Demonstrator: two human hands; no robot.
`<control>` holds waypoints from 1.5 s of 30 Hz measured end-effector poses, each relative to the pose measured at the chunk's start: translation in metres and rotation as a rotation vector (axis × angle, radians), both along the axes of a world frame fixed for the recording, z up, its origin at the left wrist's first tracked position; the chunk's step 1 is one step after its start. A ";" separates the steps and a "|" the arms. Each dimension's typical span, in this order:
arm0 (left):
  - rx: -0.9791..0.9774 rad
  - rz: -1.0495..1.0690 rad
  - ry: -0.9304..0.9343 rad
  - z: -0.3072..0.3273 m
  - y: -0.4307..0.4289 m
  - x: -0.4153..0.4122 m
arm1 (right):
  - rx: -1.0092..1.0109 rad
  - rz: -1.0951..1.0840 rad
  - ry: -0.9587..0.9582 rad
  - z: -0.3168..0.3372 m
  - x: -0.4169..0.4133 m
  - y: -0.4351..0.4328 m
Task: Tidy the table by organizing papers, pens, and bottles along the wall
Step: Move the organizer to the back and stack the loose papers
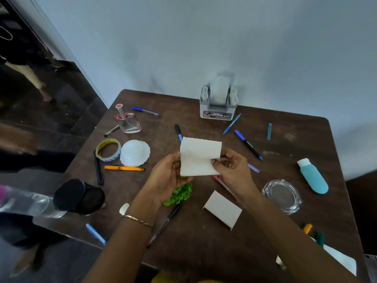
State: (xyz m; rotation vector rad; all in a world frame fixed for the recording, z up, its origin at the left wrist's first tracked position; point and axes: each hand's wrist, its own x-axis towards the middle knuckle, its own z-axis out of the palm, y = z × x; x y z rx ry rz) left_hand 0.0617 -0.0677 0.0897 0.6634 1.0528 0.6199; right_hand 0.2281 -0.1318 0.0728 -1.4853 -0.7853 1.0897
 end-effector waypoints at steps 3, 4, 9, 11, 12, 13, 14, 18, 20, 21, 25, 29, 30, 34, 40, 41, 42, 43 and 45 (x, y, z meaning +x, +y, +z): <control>0.014 -0.070 0.012 0.004 0.024 0.003 | -0.003 -0.011 0.001 0.002 0.008 0.020; 0.029 -0.090 0.023 0.004 0.033 0.004 | -0.008 -0.036 0.023 0.002 0.009 0.029; 0.115 -0.104 0.023 0.005 0.074 0.011 | 0.083 -0.089 -0.040 0.006 0.019 0.070; 0.117 -0.095 0.004 0.005 0.091 0.017 | 0.146 -0.081 -0.087 0.007 0.025 0.085; 0.105 -0.090 -0.005 0.004 0.099 0.021 | 0.166 -0.086 -0.126 0.006 0.029 0.093; 0.085 -0.081 -0.015 0.003 0.106 0.024 | 0.179 -0.085 -0.169 0.006 0.030 0.099; 0.048 -0.070 -0.033 0.001 0.114 0.027 | 0.186 -0.079 -0.220 0.006 0.032 0.105; -0.201 -0.110 -0.119 -0.005 0.140 0.039 | 0.240 -0.036 -0.532 -0.003 0.044 0.124; -0.232 -0.178 -0.082 -0.007 0.150 0.045 | 0.279 0.010 -0.706 -0.007 0.052 0.130; -0.214 -0.206 -0.045 -0.008 0.153 0.048 | 0.285 0.025 -0.759 -0.009 0.054 0.132; -0.073 -0.253 0.112 -0.013 0.163 0.058 | 0.245 0.037 -0.744 -0.017 0.058 0.136; 0.137 -0.228 0.211 -0.012 0.183 0.072 | 0.122 -0.047 -0.455 -0.022 0.061 0.142; 0.265 -0.236 0.275 -0.012 0.191 0.077 | 0.102 -0.088 -0.381 -0.024 0.063 0.144; 0.881 -0.341 0.579 -0.001 0.225 0.101 | 0.054 -0.193 -0.353 -0.028 0.081 0.157; 1.291 -0.618 0.771 0.012 0.253 0.146 | -0.117 -0.211 -0.515 -0.040 0.103 0.171; 1.345 -0.679 0.821 0.011 0.255 0.152 | -0.128 -0.213 -0.539 -0.041 0.104 0.173; 1.397 -0.735 0.872 0.009 0.256 0.159 | -0.133 -0.213 -0.559 -0.042 0.104 0.174; 1.445 -0.786 0.915 0.008 0.257 0.164 | -0.133 -0.213 -0.572 -0.042 0.104 0.175; 1.533 -0.866 0.970 0.006 0.259 0.174 | -0.134 -0.218 -0.584 -0.044 0.104 0.178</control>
